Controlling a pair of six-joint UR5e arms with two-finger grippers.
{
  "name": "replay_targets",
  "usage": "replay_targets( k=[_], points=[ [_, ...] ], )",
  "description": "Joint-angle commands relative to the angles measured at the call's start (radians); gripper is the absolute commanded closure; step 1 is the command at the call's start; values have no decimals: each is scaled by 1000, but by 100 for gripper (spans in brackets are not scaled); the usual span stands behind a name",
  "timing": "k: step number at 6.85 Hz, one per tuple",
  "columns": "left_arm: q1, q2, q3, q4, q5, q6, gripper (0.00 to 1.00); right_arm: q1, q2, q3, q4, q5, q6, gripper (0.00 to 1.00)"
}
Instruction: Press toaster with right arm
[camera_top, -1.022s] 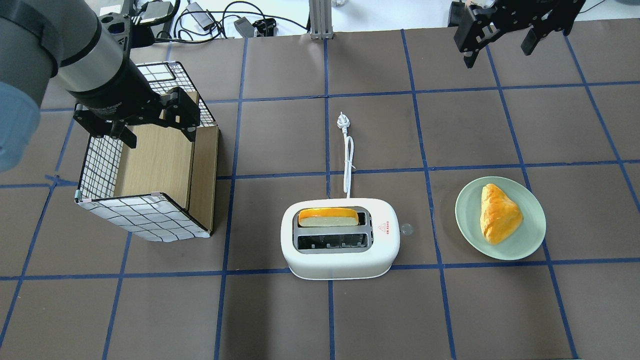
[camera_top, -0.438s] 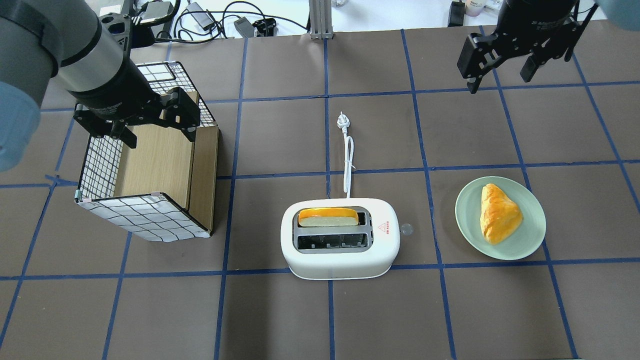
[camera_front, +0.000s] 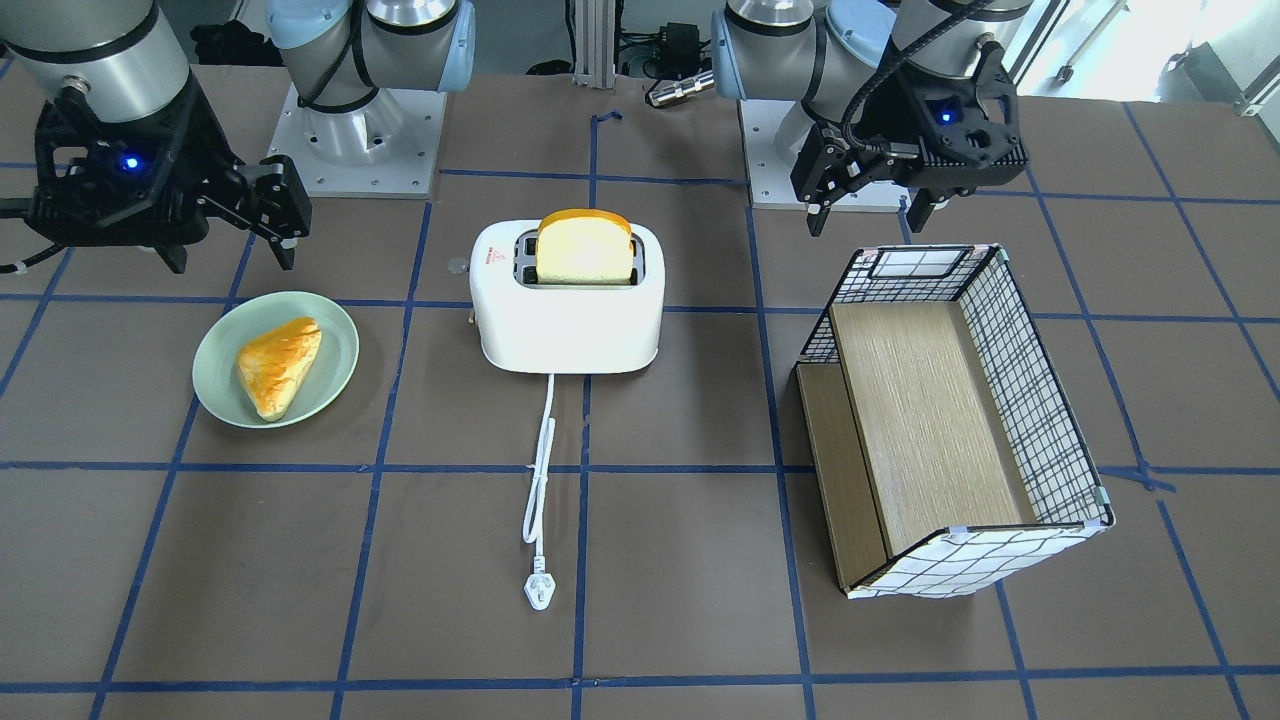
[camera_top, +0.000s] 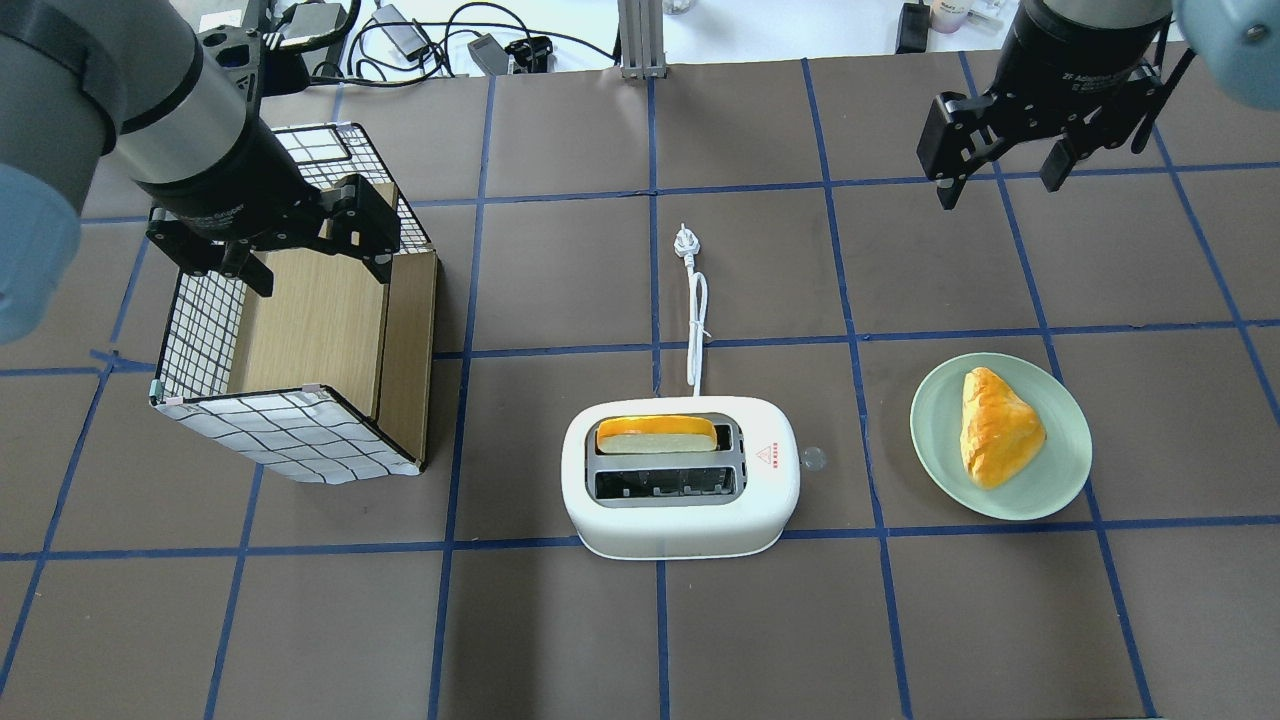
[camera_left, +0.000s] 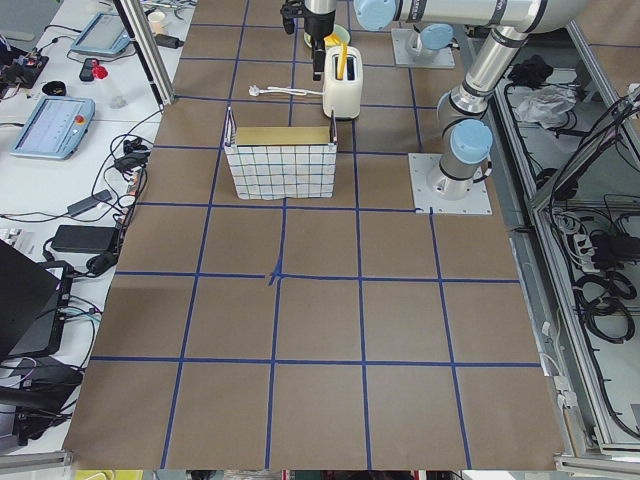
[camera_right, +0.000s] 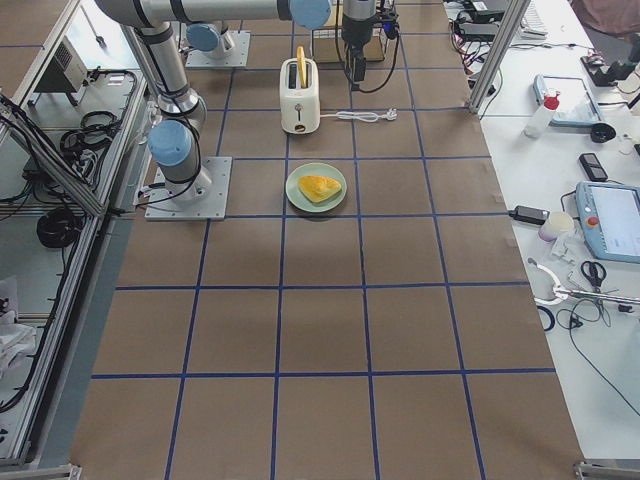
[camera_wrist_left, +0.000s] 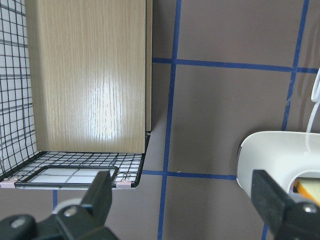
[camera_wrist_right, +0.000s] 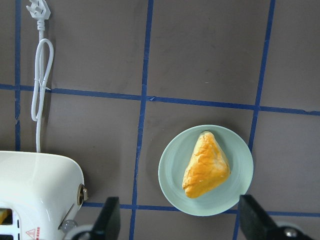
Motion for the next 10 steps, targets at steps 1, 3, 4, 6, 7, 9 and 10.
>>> replay_targets(
  k=[1,3,4,6,7,9,10],
  points=[
    [0,0,0,0,0,0,0,1,-3,9,-2,4,46,15],
    [0,0,0,1,0,0,0,1,-1,16,-59,1,8,14],
    [0,0,0,0,0,0,0,4,-3,17,-45,-1,17,14],
    [0,0,0,0,0,0,0,9,-3,25,-39,2,29,8],
    [0,0,0,0,0,0,0,12,-4,29,-40,25,74,6],
    [0,0,0,1,0,0,0,15,-4,29,-45,44,68,1],
    [0,0,0,0,0,0,0,15,-4,29,-45,93,72,0]
  ],
)
